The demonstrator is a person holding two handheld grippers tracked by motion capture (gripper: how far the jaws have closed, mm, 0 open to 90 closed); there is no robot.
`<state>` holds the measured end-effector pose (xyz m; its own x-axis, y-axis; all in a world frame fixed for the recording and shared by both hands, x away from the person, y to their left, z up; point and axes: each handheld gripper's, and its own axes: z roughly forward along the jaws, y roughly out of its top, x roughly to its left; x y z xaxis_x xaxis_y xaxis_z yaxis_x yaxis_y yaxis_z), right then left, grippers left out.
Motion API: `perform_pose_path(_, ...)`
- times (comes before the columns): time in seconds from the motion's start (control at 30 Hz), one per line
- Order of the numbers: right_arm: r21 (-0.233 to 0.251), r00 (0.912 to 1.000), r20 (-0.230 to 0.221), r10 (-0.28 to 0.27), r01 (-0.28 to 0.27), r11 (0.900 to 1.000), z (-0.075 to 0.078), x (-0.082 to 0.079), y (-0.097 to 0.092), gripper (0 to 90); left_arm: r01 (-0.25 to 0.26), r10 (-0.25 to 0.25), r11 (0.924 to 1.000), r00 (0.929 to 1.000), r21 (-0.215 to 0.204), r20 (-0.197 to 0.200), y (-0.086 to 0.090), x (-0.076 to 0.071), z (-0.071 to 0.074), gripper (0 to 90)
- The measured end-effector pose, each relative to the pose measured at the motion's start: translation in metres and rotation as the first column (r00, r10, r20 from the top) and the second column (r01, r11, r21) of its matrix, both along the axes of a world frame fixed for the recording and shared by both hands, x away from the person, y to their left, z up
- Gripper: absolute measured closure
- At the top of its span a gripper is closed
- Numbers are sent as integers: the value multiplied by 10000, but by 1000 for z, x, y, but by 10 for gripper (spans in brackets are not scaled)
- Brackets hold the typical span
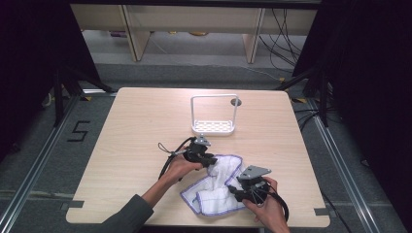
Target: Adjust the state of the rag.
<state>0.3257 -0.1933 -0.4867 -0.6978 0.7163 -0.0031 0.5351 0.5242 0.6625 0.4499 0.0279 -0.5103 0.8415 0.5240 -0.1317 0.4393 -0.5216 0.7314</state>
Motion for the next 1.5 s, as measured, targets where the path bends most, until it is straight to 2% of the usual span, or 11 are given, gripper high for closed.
perform_pose_path(0.03, -92, 9994, 302, 169, -166, 9998, 1, 4, -5, 734, -129, 130, 9998, 9999, -154, 20, -1, -2, 0, 837)
perform_pose_path(0.13, 39, 9994, 345, 52, -53, 10000, 7, 3, -12, 797, 1, 3, 10000, 9990, -80, 455, 4, -4, 8, 854)
perform_pose_path(0.33, 417, 9930, 1182, -23, -26, 9991, 27, 7, -34, 824, -222, 273, 9984, 9945, -517, 1009, 26, -12, 28, 861)
perform_pose_path(0.43, 1061, 9900, 1362, -378, 233, 9941, 36, 11, -45, 825, -337, 423, 9969, 9914, -709, 1239, 41, -18, 42, 862)
perform_pose_path(0.67, 2093, 9911, 1039, -837, 605, 9760, 45, 31, -50, 826, -549, 718, 9920, 9860, -1133, 1506, 80, -37, 74, 861)
perform_pose_path(0.8, 2183, 9913, 978, -882, 652, 9737, 45, 53, -45, 825, -687, 922, 9880, 9809, -1384, 1711, 95, -39, 85, 861)
perform_pose_path(1.03, 986, 9935, 351, -1081, 1042, 9897, 16, 104, -27, 800, -1537, 1624, 9852, 9787, -762, 1257, 99, -11, 51, 853)
perform_pose_path(1.13, 335, 9921, 108, -1248, 1244, 9917, 2, 119, -21, 706, -1899, 1955, 9800, 9749, -600, 1062, 102, 0, 35, 798)
perform_pose_path(1.2, 27, 9888, 421, -1435, 1435, 9896, -2, 124, -21, 602, -2132, 2189, 9739, 9730, -784, 736, 105, 2, 28, 703)
perform_pose_path(1.3, 60, 9821, 324, -1857, 1856, 9826, 3, 120, -26, 496, -2441, 2487, 9673, 9661, -684, 696, 108, -3, 30, 547)
perform_pose_path(1.5, 610, 9848, 147, -1731, 1719, 9832, 26, 73, -41, 450, -2024, 2075, 9771, 9747, -663, 832, 116, -51, 45, 448)
